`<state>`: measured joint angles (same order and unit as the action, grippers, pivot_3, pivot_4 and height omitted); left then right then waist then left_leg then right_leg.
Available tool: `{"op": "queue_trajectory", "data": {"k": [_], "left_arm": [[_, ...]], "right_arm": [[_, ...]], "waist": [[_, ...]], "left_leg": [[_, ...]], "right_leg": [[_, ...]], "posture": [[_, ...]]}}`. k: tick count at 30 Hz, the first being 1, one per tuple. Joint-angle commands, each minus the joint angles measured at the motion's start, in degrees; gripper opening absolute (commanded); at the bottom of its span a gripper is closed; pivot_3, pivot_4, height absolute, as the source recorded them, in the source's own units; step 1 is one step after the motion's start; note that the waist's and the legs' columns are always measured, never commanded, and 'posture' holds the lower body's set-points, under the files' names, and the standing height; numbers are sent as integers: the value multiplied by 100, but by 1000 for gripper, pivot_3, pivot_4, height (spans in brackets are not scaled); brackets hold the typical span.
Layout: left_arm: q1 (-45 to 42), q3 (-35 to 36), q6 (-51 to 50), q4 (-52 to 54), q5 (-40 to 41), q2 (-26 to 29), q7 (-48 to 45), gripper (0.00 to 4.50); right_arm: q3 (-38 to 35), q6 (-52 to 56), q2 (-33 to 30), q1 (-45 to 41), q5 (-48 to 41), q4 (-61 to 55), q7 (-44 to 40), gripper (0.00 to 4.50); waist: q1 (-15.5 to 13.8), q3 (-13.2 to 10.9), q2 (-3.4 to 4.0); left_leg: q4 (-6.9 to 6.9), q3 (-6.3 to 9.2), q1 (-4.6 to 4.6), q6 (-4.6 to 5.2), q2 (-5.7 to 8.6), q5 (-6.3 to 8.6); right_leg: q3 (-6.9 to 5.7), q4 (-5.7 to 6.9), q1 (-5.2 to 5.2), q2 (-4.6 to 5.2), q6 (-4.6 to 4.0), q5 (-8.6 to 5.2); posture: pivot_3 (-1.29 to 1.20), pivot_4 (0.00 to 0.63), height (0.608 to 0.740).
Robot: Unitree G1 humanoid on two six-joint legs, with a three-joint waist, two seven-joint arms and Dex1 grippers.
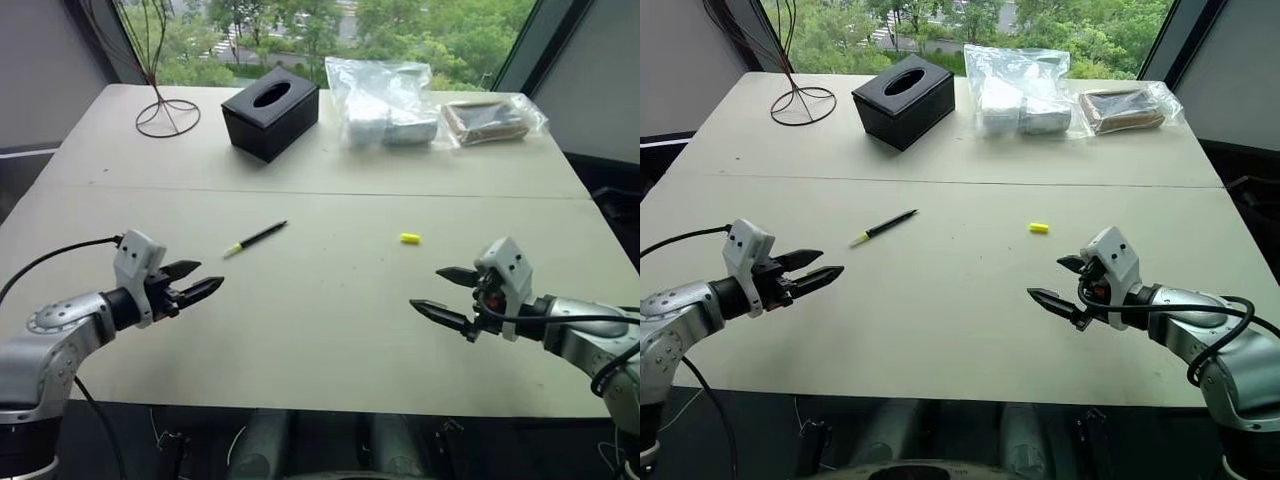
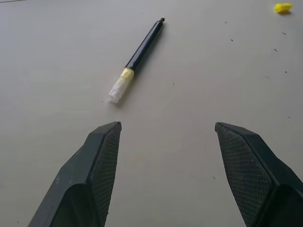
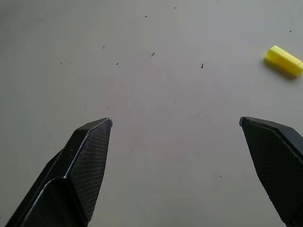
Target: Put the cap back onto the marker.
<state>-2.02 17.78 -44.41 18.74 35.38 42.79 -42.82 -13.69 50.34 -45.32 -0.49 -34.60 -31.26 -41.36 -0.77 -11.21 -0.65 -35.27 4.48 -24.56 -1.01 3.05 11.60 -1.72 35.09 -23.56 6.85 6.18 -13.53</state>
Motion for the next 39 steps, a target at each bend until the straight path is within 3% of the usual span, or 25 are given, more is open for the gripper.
{"op": "queue_trajectory", "data": {"k": [1, 33, 39], "left_arm": [[-37, 161, 91, 187, 88, 112, -75, 3303], [-414, -109, -4, 227, 67, 30, 269, 3303], [-539, -302, 218, -24, -86, 130, -13, 3303]], "right_arm": [[-22, -41, -28, -63, -71, -89, 13, 4457], [8, -453, -102, -105, 210, 119, 157, 4457], [259, -105, 76, -519, -793, -582, -192, 4457]], "waist": [[3, 0, 0], [-1, 0, 0], [3, 0, 0]], "left_leg": [[2, 0, 0, 0, 0, 0], [5, -4, 0, 17, 3, -11], [5, -2, 3, 18, 1, -11]], "right_leg": [[0, 0, -1, 0, -1, 0], [-1, 1, -1, -10, -3, -1], [-1, 4, 0, -13, -3, -1]], "posture": [[0, 150, 740], [0, 150, 740], [0, 150, 740]]}}
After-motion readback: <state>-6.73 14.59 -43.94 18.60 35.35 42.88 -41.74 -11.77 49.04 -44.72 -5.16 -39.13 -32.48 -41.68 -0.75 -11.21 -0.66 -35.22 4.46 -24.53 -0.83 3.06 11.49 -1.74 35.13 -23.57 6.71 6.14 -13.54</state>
